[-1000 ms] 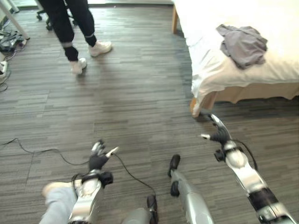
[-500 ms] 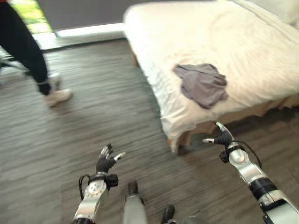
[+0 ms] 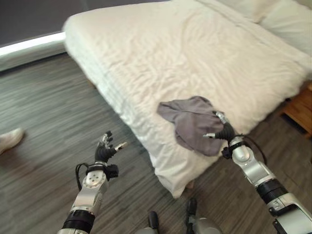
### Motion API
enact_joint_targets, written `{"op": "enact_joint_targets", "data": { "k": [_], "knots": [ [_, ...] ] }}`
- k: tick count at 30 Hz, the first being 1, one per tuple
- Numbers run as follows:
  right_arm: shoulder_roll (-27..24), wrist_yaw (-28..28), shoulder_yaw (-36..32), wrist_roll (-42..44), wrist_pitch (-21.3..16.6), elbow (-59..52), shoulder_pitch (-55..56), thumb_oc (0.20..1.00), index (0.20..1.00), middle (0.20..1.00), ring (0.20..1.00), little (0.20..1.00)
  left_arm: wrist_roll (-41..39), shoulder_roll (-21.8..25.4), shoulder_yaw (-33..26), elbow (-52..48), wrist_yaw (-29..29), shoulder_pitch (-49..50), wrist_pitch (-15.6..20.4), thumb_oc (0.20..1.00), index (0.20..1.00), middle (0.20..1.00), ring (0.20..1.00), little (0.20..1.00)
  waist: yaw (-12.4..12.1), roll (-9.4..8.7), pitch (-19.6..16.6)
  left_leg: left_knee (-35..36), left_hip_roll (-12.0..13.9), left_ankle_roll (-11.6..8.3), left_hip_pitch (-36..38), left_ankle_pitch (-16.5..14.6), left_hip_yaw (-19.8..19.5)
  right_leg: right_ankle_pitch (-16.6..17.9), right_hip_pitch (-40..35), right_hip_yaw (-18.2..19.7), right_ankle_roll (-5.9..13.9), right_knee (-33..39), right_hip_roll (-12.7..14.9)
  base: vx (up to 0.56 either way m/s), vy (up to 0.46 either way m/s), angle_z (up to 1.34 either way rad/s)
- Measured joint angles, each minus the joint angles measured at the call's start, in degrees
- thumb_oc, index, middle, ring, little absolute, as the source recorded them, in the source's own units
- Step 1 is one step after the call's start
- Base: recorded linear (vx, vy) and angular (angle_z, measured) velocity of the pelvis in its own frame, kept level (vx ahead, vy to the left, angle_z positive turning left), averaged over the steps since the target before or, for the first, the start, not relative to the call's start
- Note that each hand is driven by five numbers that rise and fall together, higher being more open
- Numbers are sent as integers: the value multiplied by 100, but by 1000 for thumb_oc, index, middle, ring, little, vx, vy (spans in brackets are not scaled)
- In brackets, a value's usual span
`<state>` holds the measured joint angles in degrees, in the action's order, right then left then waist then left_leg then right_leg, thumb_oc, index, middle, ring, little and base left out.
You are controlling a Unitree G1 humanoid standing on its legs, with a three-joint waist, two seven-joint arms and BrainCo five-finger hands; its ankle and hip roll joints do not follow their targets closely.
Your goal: Pick up bed clothes into laundry basket.
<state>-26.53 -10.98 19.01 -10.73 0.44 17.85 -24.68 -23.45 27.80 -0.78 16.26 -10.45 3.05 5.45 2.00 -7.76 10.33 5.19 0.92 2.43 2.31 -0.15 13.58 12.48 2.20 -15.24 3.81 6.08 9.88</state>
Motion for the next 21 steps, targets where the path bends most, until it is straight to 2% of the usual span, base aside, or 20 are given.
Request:
{"op": "enact_joint_targets", "data": {
  "k": [2, 3, 5, 7, 8, 9, 10, 13, 15, 21],
  "knots": [
    [29, -1, 7, -77, -10, -58, -38, 1000, 1000, 1000, 1000, 1000, 1, -67, 101, 67, 7, 200, -72, 1000, 1000, 1000, 1000, 1000, -64, -72, -43, 0, 39, -101, 88, -65, 12, 294, -46, 69, 23, 1, 79, 38, 11, 8],
    [30, -1, 31, -161, -16, -51, -86, 1000, 1000, 1000, 1000, 1000, 2, -137, 268, 101, 28, 227, -82, 1000, 1000, 1000, 1000, 1000, -72, -53, -36, 1, 92, -113, 140, -57, 87, 218, -116, 139, 108, 6, 17, 61, 8, -9],
    [57, -1, 76, -291, -15, -46, -174, 1000, 1000, 1000, 1000, 1000, 27, -217, 382, 99, 151, 243, -89, 1000, 1000, 1000, 1000, 1000, -83, -31, -35, -108, 253, -135, 145, -65, 327, 207, -144, 169, 123, -24, -137, 101, 16, -32],
    [35, -51, 451, -552, 34, 277, -474, 1000, 1000, 1000, 1000, 1000, 119, -298, 384, 66, 211, 316, -86, 1000, 1000, 1000, 1000, 1000, -80, -68, -41, -506, 378, -327, 34, -214, 517, 196, -168, 270, 107, -28, -174, 53, -1, -44],
    [-67, -70, 498, -729, 32, 348, -610, 1000, 1000, 1000, 1000, 1000, 151, -354, 511, 23, 271, 170, -83, 1000, 1000, 1000, 1000, 1000, -21, 77, -69, -266, 497, -355, 49, -259, 588, 35, -163, 278, 29, -25, -277, 50, -13, -36],
    [-59, -141, 534, -820, 20, 528, -729, 1000, 1000, 1000, 1000, 1000, 182, -339, 492, 33, 286, 124, -45, 1000, 1000, 1000, 1000, 1000, -39, 62, -79, -123, 463, -416, 130, -321, 621, -149, -142, 280, 67, -24, -291, 26, -19, -20],
    [5, -176, 600, -931, 35, 783, -854, 1000, 1000, 1000, 1000, 1000, 182, -288, 475, 62, 280, 0, -48, 1000, 1000, 1000, 1000, 1000, -59, -47, -49, -111, 421, -429, 134, -253, 636, -222, -104, 248, 52, -22, -261, 7, -21, -10],
    [191, -251, 837, -1086, 49, 1408, -1039, 1000, 1000, 1000, 1000, 1000, 181, -280, 487, 69, 275, -88, -44, 1000, 1000, 1000, 1000, 1000, -62, -94, -71, -126, 427, -436, 14, -191, 607, -317, -25, 249, 43, -9, -244, -7, -13, 5],
    [339, -263, 857, -1176, 48, 1570, -1052, 1000, 1000, 1000, 1000, 1000, 180, -269, 483, 74, 263, -62, -38, 1000, 1000, 1000, 1000, 1000, -111, -146, -100, -123, 340, -436, -82, -148, 602, -578, 47, 243, 142, -2, -151, -27, -23, 9],
    [748, -277, 1153, -1172, 70, 2181, -1187, 1000, 1000, 1000, 1000, 1000, 175, -279, 603, 305, 178, -176, 91, 1000, 1000, 1000, 1000, 1000, -132, 99, 25, -104, 448, -485, -472, 69, 472, -568, 370, 127, 117, 5, -251, -33, -17, 10]
  ]
}}
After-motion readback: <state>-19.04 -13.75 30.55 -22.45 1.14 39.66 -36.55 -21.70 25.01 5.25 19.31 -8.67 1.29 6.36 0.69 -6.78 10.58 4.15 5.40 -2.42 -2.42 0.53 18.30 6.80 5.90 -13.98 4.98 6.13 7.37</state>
